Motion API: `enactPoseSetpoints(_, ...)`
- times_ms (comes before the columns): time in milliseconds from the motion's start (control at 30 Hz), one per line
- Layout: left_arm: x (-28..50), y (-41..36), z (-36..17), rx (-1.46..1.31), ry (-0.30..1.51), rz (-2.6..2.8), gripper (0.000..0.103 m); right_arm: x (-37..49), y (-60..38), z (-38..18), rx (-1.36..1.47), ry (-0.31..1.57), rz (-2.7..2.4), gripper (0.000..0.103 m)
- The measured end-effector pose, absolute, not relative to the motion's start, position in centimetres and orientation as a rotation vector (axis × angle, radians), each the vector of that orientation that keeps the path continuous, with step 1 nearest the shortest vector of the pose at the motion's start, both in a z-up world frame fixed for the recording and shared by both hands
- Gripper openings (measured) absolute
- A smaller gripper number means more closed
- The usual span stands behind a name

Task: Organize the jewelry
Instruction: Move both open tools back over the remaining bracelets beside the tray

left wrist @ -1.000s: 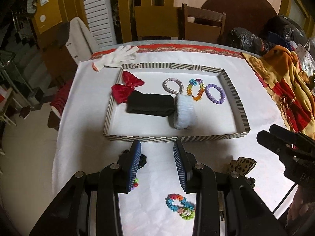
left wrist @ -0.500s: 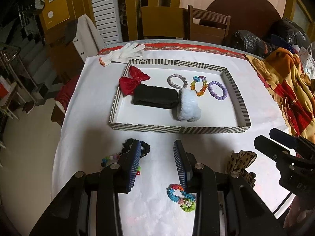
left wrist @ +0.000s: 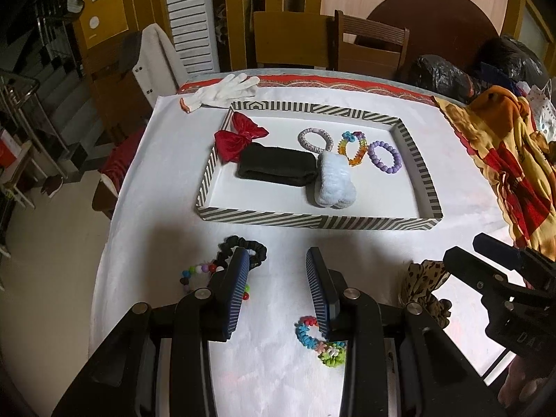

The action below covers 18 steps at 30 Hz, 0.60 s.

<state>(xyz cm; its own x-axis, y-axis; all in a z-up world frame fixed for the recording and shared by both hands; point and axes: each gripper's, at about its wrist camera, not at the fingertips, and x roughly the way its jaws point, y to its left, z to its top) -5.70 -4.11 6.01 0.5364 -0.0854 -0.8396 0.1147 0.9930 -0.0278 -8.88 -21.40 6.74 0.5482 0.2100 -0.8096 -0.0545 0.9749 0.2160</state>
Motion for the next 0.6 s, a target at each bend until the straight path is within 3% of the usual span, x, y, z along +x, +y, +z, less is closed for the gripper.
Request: enactPoseSetpoints(600,-7.0,-3.0,6.8,0.017,0.977,-0.103,0.031,-10.0,-20.0,6.9,0.143,0.992,0.186,0.069)
